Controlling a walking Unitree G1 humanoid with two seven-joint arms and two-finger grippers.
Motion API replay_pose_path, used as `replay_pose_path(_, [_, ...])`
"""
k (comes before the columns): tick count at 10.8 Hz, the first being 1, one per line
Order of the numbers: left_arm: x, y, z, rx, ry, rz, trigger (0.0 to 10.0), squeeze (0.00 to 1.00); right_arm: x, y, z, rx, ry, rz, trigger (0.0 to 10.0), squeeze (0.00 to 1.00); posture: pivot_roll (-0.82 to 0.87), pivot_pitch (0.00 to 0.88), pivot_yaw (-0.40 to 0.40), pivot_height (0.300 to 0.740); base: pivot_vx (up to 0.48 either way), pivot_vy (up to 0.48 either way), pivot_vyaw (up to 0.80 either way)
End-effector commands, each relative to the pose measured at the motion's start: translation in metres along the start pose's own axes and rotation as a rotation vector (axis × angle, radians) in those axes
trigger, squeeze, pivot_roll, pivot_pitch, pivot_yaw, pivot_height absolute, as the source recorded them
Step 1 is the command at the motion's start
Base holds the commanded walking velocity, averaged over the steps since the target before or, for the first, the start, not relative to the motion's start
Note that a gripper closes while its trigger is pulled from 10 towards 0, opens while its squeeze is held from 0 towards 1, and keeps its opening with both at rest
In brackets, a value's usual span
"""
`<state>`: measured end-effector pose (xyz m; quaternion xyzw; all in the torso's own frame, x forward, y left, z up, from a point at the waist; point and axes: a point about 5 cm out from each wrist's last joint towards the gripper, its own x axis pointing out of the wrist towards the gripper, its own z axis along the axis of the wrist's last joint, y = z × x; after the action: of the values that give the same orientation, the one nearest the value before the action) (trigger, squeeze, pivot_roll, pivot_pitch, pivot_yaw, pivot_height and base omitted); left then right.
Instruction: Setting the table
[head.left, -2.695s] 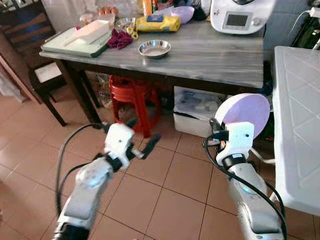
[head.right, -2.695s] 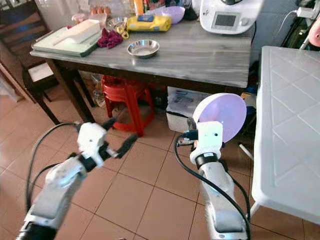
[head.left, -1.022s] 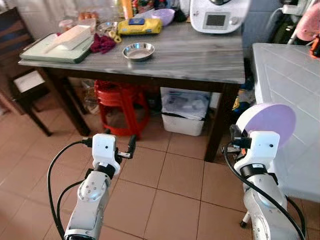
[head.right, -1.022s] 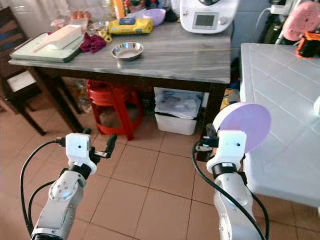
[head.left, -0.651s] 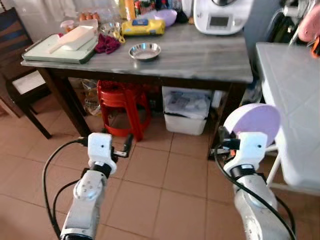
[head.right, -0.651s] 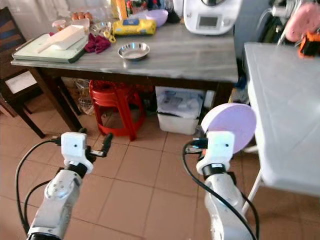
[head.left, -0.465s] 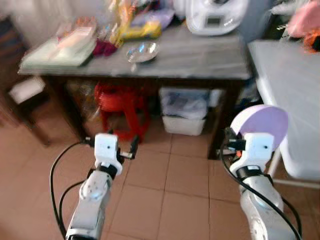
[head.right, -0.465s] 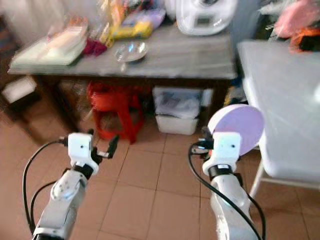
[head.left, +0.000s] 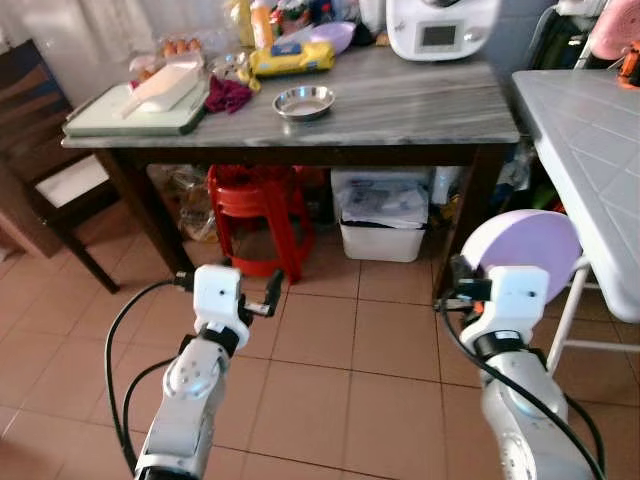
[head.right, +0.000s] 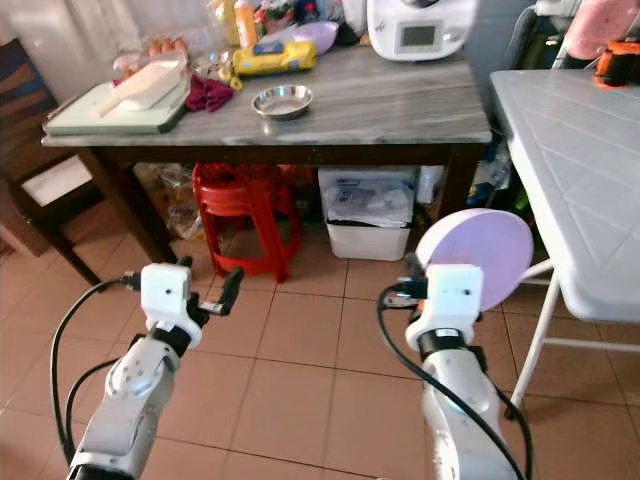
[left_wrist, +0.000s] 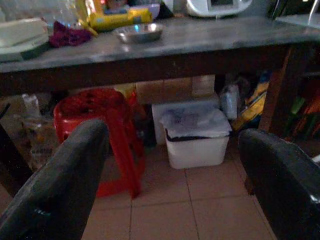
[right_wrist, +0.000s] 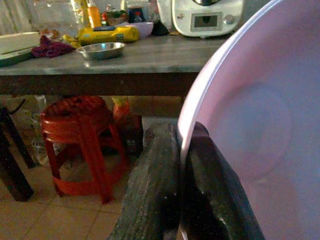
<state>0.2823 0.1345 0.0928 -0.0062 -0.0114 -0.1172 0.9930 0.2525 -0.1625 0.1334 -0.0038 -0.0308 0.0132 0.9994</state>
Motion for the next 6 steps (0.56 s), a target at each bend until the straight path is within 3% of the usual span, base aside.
replay_pose_path(1, [-0.0035,0.011,-0.0011,0.015,0.015,0.023,10.0,0.0,0.0011,0.0104,0.0037,0.01,-0.018,0.037,10.0,0.0,-0.11,0.065,0.104,0.74,0.0,0.401,0.0])
replay_pose_path(6, [-0.0022,0.0077,-0.0012,0.016,0.015,0.011,10.0,0.0,0.001,0.0114,0.0024,0.008,-0.015,0.05,10.0,0.0,-0.11,0.062,0.103,0.74,0.0,0.412,0.0])
